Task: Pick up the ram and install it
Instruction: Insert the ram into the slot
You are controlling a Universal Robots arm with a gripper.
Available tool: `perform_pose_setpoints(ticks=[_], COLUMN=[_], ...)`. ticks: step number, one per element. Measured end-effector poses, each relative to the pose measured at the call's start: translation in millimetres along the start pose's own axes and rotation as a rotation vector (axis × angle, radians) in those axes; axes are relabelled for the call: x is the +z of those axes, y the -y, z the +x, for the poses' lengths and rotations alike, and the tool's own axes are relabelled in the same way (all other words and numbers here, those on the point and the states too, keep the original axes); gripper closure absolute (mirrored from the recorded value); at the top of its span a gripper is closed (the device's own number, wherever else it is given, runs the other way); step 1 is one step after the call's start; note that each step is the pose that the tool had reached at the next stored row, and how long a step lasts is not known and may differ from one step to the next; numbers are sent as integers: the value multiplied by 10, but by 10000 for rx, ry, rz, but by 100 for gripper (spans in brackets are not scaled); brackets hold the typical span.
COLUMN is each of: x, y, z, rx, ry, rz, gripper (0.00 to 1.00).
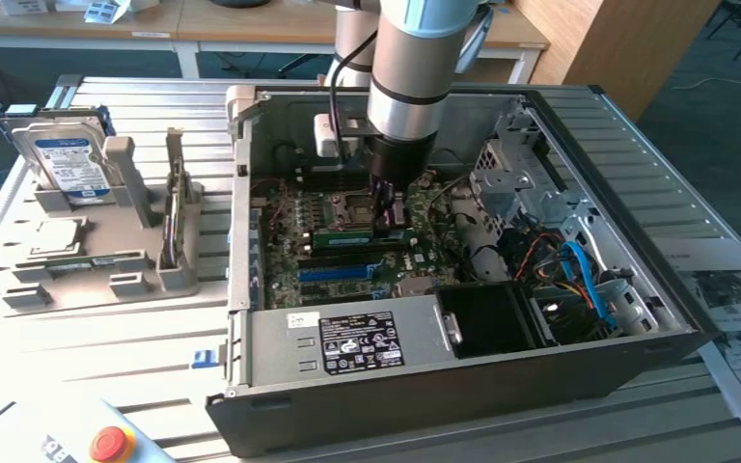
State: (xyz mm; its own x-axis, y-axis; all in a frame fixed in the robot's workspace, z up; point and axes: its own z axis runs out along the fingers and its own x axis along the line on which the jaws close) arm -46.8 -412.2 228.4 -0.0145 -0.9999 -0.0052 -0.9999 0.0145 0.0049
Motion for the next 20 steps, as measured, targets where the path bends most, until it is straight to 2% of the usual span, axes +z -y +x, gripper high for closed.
perform_pose_setpoints(ticks=[20], x=[33], y=[0], z=[0], rx=[0], ry=[1], rz=[0], gripper=[88])
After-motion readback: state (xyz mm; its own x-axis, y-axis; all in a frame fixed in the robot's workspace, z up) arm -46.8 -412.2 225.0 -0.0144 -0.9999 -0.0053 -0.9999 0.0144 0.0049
